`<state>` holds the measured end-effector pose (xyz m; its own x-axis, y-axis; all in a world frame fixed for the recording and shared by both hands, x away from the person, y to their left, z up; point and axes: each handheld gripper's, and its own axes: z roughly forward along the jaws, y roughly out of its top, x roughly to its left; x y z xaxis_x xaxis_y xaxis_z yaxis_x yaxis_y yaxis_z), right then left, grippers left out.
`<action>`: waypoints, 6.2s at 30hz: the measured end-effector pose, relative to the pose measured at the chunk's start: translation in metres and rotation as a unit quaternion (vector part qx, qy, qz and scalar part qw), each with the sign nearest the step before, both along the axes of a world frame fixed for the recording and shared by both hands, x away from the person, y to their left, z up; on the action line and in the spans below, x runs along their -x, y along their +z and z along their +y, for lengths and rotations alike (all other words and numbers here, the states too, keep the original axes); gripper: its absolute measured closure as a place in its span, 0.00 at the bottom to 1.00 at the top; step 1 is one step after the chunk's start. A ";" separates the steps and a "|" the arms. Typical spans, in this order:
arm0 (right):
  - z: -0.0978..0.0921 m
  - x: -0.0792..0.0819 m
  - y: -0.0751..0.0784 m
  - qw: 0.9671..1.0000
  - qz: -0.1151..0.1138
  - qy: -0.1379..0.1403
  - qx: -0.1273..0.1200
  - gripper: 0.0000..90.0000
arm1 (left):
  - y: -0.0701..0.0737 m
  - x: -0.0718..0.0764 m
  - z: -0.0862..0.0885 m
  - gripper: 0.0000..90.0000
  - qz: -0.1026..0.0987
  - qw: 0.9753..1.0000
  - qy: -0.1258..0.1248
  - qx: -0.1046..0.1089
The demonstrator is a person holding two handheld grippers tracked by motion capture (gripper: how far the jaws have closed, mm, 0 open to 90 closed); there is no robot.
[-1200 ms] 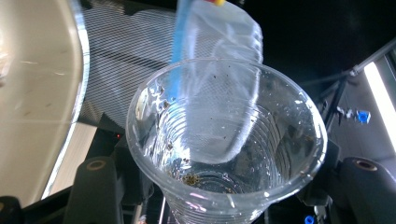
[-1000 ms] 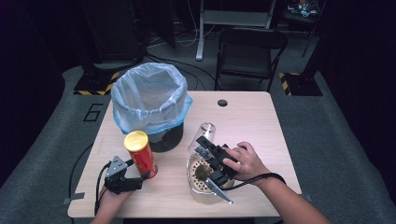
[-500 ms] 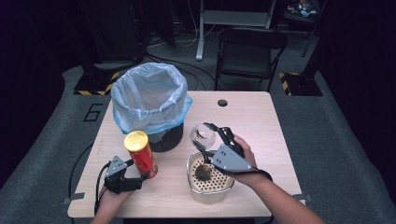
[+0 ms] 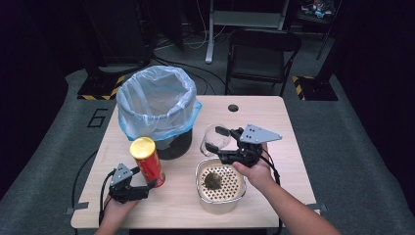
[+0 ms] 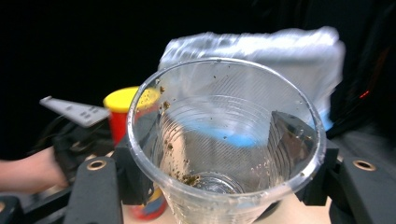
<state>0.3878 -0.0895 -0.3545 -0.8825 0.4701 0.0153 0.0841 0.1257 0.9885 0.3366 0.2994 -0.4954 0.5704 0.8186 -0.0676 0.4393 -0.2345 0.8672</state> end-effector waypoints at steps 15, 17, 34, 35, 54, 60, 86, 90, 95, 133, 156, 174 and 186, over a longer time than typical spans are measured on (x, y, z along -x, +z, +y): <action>0.018 -0.009 0.052 0.999 0.024 -0.011 0.025 0.39 | 0.002 0.001 0.001 0.16 -0.001 1.000 0.002 0.008; 0.020 -0.012 0.058 0.999 0.023 -0.012 0.024 0.39 | 0.003 0.001 0.000 0.16 -0.003 1.000 0.000 0.009; 0.069 -0.067 0.130 0.998 0.013 -0.053 0.029 0.37 | 0.003 0.000 -0.001 0.16 -0.002 1.000 -0.005 0.010; 0.074 -0.071 0.131 0.998 0.013 -0.056 0.031 0.37 | 0.003 -0.001 -0.001 0.16 0.001 1.000 -0.007 0.009; 0.149 -0.118 0.123 0.996 0.021 -0.067 0.056 0.35 | 0.002 0.000 0.000 0.16 0.005 1.000 -0.006 0.015; 0.164 -0.125 0.122 0.994 0.030 -0.064 0.085 0.34 | 0.003 -0.001 -0.001 0.16 0.004 1.000 -0.008 0.014; 0.080 -0.095 0.120 0.992 -0.001 -0.092 0.081 0.23 | 0.006 -0.006 -0.005 0.14 0.009 1.000 -0.013 0.011; 0.057 -0.086 0.117 0.992 -0.005 -0.099 0.082 0.24 | 0.008 -0.007 -0.006 0.14 0.002 1.000 -0.015 0.007; 0.032 -0.069 0.114 0.990 -0.008 -0.113 0.089 0.26 | 0.006 -0.012 -0.011 0.13 0.006 1.000 -0.008 0.006; -0.080 -0.038 0.009 0.971 0.040 -0.214 0.097 0.29 | 0.038 -0.003 -0.013 0.27 -0.005 1.000 -0.012 -0.016; -0.102 -0.005 -0.068 0.959 0.077 -0.248 0.109 0.30 | 0.150 0.007 -0.011 0.27 -0.013 0.999 -0.039 -0.015; -0.117 -0.003 -0.105 0.950 0.123 -0.260 0.120 0.31 | 0.223 -0.007 -0.015 0.27 -0.024 0.999 -0.045 -0.016; -0.124 -0.006 -0.113 0.945 0.144 -0.270 0.117 0.32 | 0.268 -0.026 -0.027 0.27 -0.027 0.998 -0.048 -0.020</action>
